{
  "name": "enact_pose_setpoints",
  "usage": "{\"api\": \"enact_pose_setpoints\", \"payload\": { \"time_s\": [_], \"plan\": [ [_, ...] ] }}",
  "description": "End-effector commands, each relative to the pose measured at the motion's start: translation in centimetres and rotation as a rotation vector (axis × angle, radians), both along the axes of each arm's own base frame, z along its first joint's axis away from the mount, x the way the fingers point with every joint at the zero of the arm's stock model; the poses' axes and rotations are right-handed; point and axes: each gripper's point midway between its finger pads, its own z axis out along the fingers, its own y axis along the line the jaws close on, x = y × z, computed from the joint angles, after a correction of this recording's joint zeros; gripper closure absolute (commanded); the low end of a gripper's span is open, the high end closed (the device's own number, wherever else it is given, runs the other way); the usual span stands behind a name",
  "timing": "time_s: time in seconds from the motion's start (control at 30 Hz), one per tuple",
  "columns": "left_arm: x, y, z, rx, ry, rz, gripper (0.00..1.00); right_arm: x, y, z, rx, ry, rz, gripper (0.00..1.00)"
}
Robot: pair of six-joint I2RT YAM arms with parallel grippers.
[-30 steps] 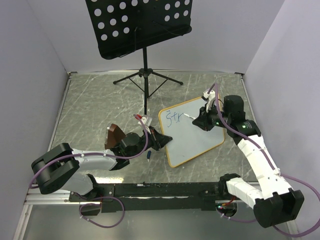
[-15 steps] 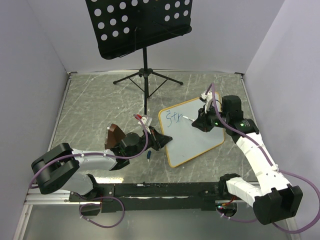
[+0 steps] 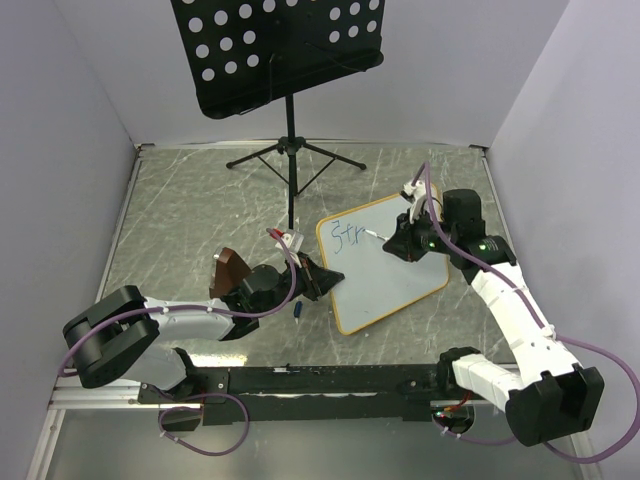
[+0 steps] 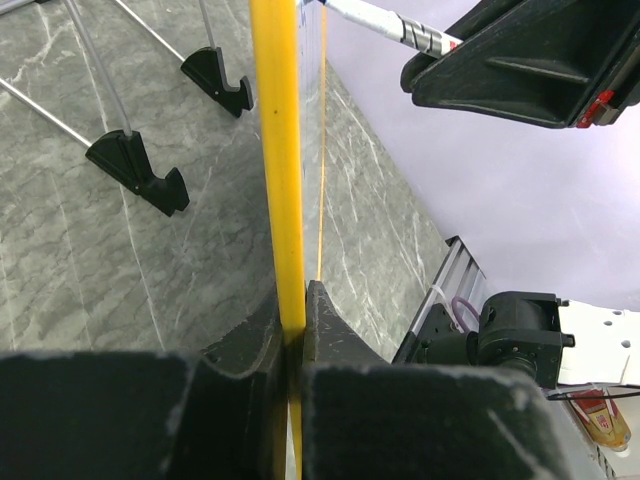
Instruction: Write a sentence on the whiteboard
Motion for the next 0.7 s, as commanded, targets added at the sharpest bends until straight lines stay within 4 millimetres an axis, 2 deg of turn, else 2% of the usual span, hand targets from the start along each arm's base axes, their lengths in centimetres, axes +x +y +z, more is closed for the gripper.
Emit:
{"api": "enact_pose_setpoints", "payload": {
  "time_s": [0.0, 0.27, 0.67],
  "plan": [
    [-0.2, -0.9, 4.6, -0.105, -0.129, -0.036, 0.99, 2.0, -0.9, 1.3, -0.003, -0.056, -0.073, 1.0],
    [-0.1, -1.0, 4.6, -0.104, -0.13, -0.036, 0.99, 1.5, -1.6, 0.8, -0.011, -0.042, -0.088, 1.0],
    [0.0, -0.8, 4.7, -0.108, -0.129, -0.028, 0.99, -1.0, -1.3, -0.6, -0.028, -0.011, 0.002, 1.0]
  ]
}}
